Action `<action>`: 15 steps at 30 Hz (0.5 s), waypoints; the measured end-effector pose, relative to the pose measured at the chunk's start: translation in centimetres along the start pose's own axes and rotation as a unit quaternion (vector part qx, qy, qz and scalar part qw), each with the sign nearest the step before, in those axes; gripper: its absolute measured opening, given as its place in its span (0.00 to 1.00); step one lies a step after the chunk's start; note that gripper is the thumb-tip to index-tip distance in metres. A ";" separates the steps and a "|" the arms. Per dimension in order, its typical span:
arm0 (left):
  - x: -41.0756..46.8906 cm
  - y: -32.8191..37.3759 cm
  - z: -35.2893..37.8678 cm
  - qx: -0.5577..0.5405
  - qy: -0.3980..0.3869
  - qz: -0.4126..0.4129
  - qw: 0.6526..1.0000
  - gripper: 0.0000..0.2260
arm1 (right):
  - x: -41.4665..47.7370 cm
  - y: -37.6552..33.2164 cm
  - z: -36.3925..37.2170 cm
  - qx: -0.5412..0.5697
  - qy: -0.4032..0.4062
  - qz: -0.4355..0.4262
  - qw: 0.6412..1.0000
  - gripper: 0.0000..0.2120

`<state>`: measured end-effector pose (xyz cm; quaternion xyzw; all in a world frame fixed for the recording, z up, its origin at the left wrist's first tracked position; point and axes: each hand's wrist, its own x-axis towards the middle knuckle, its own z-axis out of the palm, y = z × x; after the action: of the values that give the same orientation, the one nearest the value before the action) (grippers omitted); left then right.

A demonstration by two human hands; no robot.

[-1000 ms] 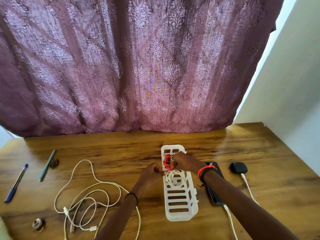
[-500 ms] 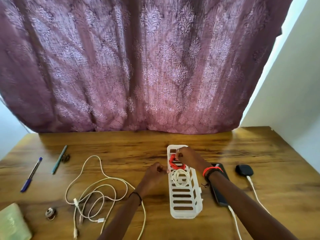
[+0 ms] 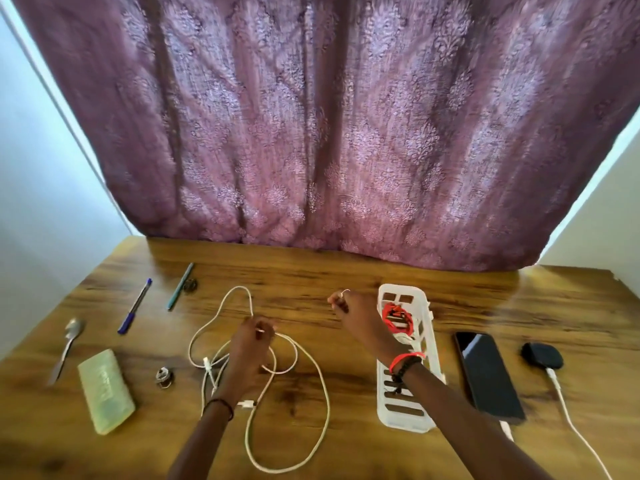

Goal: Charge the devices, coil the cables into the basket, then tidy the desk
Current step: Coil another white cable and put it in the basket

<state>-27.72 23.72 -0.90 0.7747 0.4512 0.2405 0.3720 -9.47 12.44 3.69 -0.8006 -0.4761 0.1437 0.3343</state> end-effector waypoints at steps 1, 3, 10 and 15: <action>0.1 -0.8 -1.3 0.007 0.037 -0.012 0.999 0.11 | 0.0 -0.7 0.8 0.004 -0.009 -0.007 1.000 0.10; 0.4 -2.5 -3.5 0.024 0.094 -0.043 0.994 0.05 | 0.1 -2.3 2.6 0.010 -0.027 -0.019 0.999 0.10; 3.7 -6.9 -7.1 0.163 0.050 -0.042 0.984 0.17 | 0.4 -6.6 9.6 0.030 -0.088 -0.008 0.996 0.09; 5.9 -7.6 -7.6 0.253 -0.049 -0.009 0.966 0.16 | 1.2 -9.6 12.0 0.034 -0.098 -0.009 0.995 0.09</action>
<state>-34.25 34.01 -2.07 0.8505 0.4854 0.0774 0.1874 -21.84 21.31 1.38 -0.7664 -0.5089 0.2343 0.3142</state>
